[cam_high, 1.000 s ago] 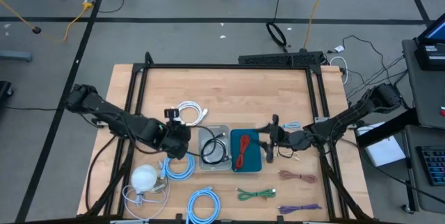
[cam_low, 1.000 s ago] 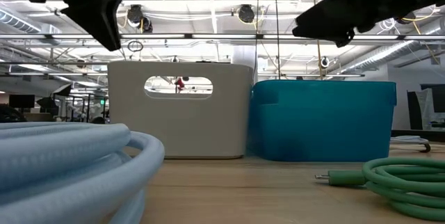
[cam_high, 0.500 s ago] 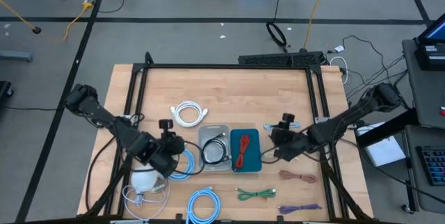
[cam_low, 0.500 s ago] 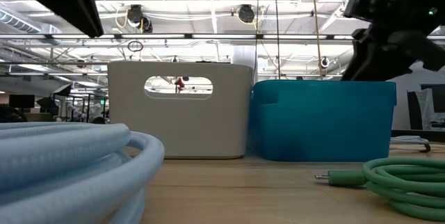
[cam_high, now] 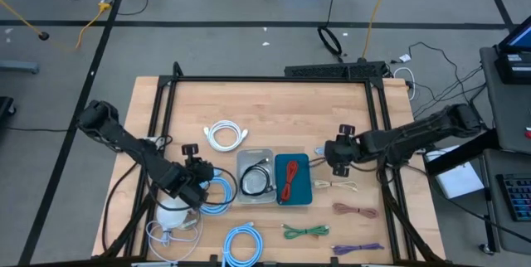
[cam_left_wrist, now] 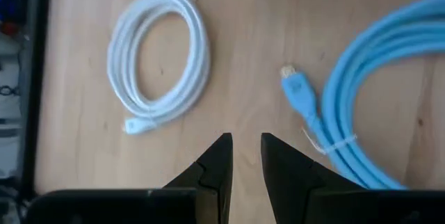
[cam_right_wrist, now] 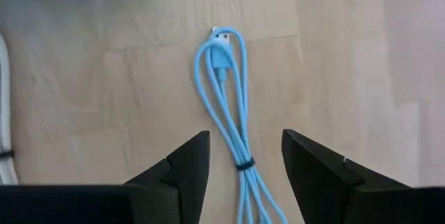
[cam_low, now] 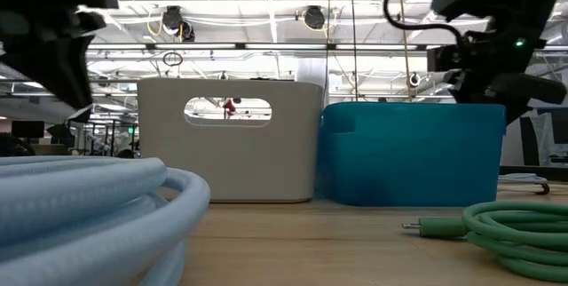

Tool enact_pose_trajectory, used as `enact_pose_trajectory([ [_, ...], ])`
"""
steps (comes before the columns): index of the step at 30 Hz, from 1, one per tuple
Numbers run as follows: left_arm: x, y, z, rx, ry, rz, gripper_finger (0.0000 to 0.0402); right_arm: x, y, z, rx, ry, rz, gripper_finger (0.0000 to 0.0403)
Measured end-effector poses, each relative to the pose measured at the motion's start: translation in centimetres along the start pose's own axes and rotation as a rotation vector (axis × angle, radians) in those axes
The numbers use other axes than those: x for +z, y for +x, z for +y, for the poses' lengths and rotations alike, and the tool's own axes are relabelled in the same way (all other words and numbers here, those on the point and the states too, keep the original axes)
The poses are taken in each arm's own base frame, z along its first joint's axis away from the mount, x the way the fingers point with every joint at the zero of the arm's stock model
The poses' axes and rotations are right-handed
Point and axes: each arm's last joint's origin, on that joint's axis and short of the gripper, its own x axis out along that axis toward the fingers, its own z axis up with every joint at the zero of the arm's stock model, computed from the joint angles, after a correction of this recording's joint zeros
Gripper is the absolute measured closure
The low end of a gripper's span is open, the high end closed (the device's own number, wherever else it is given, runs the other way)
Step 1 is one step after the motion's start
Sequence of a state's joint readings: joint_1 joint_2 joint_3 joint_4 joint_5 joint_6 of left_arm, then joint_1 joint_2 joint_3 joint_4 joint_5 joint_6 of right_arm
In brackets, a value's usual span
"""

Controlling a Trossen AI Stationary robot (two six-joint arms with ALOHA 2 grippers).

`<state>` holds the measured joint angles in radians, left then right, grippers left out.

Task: Pick & Place USB Port
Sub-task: Put the blue charger cable into the blue bin

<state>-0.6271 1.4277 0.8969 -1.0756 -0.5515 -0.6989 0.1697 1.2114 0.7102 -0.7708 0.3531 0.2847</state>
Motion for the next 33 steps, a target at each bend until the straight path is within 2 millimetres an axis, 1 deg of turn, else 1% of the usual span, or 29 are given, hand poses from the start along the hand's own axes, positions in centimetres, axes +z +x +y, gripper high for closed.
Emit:
enact_pose_trajectory([
  [5,-0.6,-0.1,-0.9,-0.029,-0.005,-0.033,0.0321,0.1,0.9,-0.7,0.076,0.015,0.015,0.0232],
  [10,-0.6,-0.4,-1.4,-0.043,-0.003,-0.078,0.0321,0.1,1.5,-1.4,0.069,0.006,0.004,0.0232],
  [13,-0.6,-0.5,-1.6,-0.052,-0.007,-0.094,0.0321,0.1,2.3,-1.8,0.061,0.007,0.012,0.0232],
  [15,-0.6,-0.6,-1.7,-0.055,-0.009,-0.098,0.0321,0.1,2.9,-1.9,0.063,0.005,0.040,0.0232],
  [20,-0.7,-0.7,-1.9,-0.061,-0.010,-0.107,0.0321,0.0,5.2,-1.6,0.126,-0.015,0.118,0.0232],
  [23,-0.7,-0.8,-1.9,-0.063,-0.012,-0.108,0.0321,-0.7,6.5,-1.4,0.155,-0.029,0.209,0.0232],
  [25,-0.7,-0.8,-1.9,-0.063,-0.013,-0.109,0.0321,-1.1,7.1,-1.2,0.143,-0.039,0.268,0.0238],
  [27,-0.7,-0.8,-2.0,-0.066,-0.016,-0.112,0.0321,-1.2,7.4,-1.1,0.138,-0.031,0.290,0.0261],
  [28,-0.7,-0.8,-2.0,-0.067,-0.016,-0.113,0.0321,-1.3,7.5,-1.1,0.139,-0.019,0.299,0.0281],
  [31,-0.7,-0.8,-2.0,-0.067,-0.020,-0.114,0.0321,-1.2,7.4,-1.1,0.128,0.028,0.287,0.0365],
  [32,-0.7,-0.8,-2.0,-0.067,-0.024,-0.114,0.0321,-1.0,7.3,-1.1,0.113,0.055,0.264,0.0382],
  [33,-0.7,-0.8,-2.0,-0.067,-0.028,-0.115,0.0321,-0.7,6.9,-1.1,0.091,0.088,0.237,0.0387],
])
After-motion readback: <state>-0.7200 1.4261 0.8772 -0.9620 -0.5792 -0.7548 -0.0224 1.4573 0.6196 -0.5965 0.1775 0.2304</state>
